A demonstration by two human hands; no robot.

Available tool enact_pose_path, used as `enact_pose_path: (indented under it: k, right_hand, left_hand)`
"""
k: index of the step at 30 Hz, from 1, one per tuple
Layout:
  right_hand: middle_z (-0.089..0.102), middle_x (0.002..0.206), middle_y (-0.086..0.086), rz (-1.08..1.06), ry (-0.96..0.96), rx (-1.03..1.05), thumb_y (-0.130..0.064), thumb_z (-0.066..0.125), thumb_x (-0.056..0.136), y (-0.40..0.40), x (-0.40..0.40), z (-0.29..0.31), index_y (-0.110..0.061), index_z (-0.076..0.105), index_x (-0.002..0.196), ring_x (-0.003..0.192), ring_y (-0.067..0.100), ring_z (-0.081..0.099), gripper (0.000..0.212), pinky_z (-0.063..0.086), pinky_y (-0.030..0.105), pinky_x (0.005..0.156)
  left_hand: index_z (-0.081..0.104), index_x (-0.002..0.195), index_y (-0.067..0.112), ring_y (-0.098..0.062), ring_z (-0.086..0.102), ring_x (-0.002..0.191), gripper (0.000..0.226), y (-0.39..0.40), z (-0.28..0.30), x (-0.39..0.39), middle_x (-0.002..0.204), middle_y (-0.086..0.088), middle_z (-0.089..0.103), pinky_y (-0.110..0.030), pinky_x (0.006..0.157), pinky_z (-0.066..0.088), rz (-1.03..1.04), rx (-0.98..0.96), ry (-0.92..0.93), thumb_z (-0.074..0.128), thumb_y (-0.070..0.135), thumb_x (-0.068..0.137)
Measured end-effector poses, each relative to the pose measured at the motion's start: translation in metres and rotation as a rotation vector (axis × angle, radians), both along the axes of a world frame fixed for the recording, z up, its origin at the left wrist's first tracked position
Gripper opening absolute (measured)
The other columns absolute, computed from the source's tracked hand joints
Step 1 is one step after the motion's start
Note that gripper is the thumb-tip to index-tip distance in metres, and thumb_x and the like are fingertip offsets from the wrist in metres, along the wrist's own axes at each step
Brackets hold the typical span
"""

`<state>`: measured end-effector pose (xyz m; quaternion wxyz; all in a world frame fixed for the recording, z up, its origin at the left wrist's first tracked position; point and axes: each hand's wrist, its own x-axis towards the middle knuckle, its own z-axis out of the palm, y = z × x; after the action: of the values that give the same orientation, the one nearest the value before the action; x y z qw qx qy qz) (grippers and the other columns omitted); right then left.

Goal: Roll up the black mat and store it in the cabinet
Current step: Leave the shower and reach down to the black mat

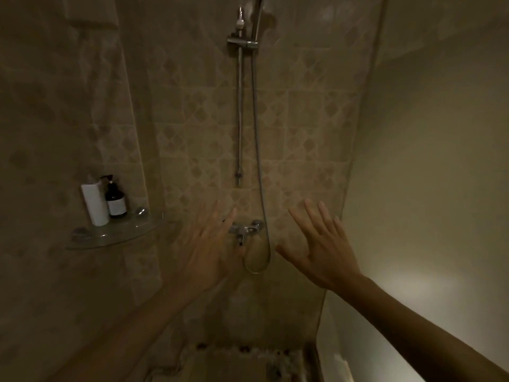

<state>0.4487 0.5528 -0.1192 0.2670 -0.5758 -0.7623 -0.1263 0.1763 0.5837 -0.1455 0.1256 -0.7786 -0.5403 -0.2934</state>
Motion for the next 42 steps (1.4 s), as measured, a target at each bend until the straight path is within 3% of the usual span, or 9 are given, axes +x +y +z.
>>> enact_pose_path:
  k: [4, 8, 10, 16, 20, 24, 27, 31, 42]
  right_hand:
    - [-0.005, 0.170, -0.002, 0.059, -0.010, -0.043, -0.086, 0.019, 0.087, 0.055, 0.005, 0.000, -0.038, 0.004, 0.160, 0.154, 0.022, -0.015, 0.089, 0.003, 0.050, 0.125]
    - [-0.014, 0.168, -0.005, 0.128, -0.016, -0.088, -0.084, 0.022, 0.089, 0.110, -0.014, -0.016, -0.044, -0.005, 0.158, 0.152, 0.018, -0.022, 0.084, -0.006, 0.043, 0.123]
    - [-0.015, 0.168, -0.006, 0.176, -0.026, -0.118, -0.083, 0.027, 0.091, 0.139, -0.032, -0.025, -0.044, -0.003, 0.158, 0.153, 0.018, -0.021, 0.083, -0.004, 0.045, 0.125]
    - [-0.012, 0.169, -0.003, 0.426, -0.066, -0.164, -0.093, 0.004, 0.078, 0.230, -0.130, -0.057, -0.040, 0.003, 0.160, 0.154, 0.021, -0.015, 0.097, 0.000, 0.049, 0.124]
    - [0.005, 0.170, -0.001, 0.572, -0.097, -0.140, -0.083, 0.030, 0.088, 0.293, -0.213, -0.089, -0.036, 0.013, 0.160, 0.156, 0.021, 0.001, 0.088, 0.012, 0.054, 0.124]
    - [0.023, 0.166, 0.007, 0.751, -0.147, -0.146, -0.078, 0.042, 0.087, 0.332, -0.295, -0.110, -0.028, 0.019, 0.159, 0.152, 0.030, 0.020, 0.091, 0.015, 0.052, 0.120]
    - [0.042, 0.152, 0.026, 0.560, 0.307, -0.278, -0.061, 0.055, 0.088, 0.340, -0.369, -0.108, -0.011, 0.038, 0.153, 0.142, 0.043, 0.038, 0.084, 0.019, 0.054, 0.116]
    - [0.008, 0.169, -0.002, 1.141, -0.232, -0.218, -0.081, 0.038, 0.087, 0.332, -0.414, -0.144, -0.039, 0.015, 0.159, 0.155, 0.021, -0.001, 0.086, 0.010, 0.047, 0.125]
    - [0.002, 0.170, -0.002, 1.657, -0.418, -0.214, -0.082, 0.037, 0.087, 0.189, -0.588, -0.192, -0.038, 0.014, 0.160, 0.156, 0.020, -0.006, 0.088, 0.002, 0.045, 0.124]
  left_hand:
    - [0.011, 0.156, 0.038, -0.007, -0.017, 0.148, 0.085, 0.030, -0.012, 0.007, 0.163, 0.009, -0.006, -0.028, 0.117, -0.016, 0.014, -0.012, -0.088, 0.016, 0.083, 0.084]
    - [0.002, 0.157, 0.035, -0.022, -0.010, 0.152, 0.083, 0.069, -0.029, -0.012, 0.166, 0.001, -0.003, -0.056, 0.121, 0.007, 0.066, -0.063, -0.106, 0.017, 0.079, 0.088]
    - [0.009, 0.157, 0.030, -0.025, -0.010, 0.152, 0.084, 0.087, -0.039, -0.026, 0.166, -0.003, 0.001, -0.060, 0.119, 0.012, 0.115, -0.089, -0.129, 0.021, 0.078, 0.089]
    - [0.004, 0.158, 0.032, -0.012, -0.024, 0.148, 0.081, 0.126, -0.081, -0.090, 0.165, 0.007, -0.013, -0.032, 0.117, -0.014, 0.319, -0.081, -0.168, 0.028, 0.071, 0.091]
    - [0.011, 0.158, 0.029, -0.022, -0.016, 0.151, 0.080, 0.153, -0.103, -0.153, 0.166, 0.001, -0.004, -0.048, 0.121, 0.000, 0.549, -0.097, -0.082, 0.028, 0.069, 0.091]
    - [0.008, 0.157, 0.034, -0.022, -0.018, 0.150, 0.080, 0.162, -0.122, -0.204, 0.166, 0.003, -0.009, -0.051, 0.119, 0.002, 0.711, -0.155, -0.132, 0.028, 0.071, 0.090]
    - [0.003, 0.157, 0.037, -0.023, -0.017, 0.151, 0.082, 0.152, -0.137, -0.234, 0.166, 0.006, -0.011, -0.053, 0.120, 0.005, 0.804, -0.200, -0.148, 0.034, 0.071, 0.090]
    - [-0.002, 0.156, 0.043, -0.024, -0.017, 0.151, 0.083, 0.108, -0.154, -0.266, 0.165, 0.008, -0.012, -0.056, 0.120, 0.009, 0.969, -0.246, -0.206, 0.039, 0.071, 0.089]
    - [0.000, 0.155, 0.043, -0.026, -0.016, 0.151, 0.079, -0.060, -0.204, -0.291, 0.166, 0.007, -0.011, -0.056, 0.120, 0.010, 1.576, -0.319, -0.394, 0.035, 0.072, 0.090]
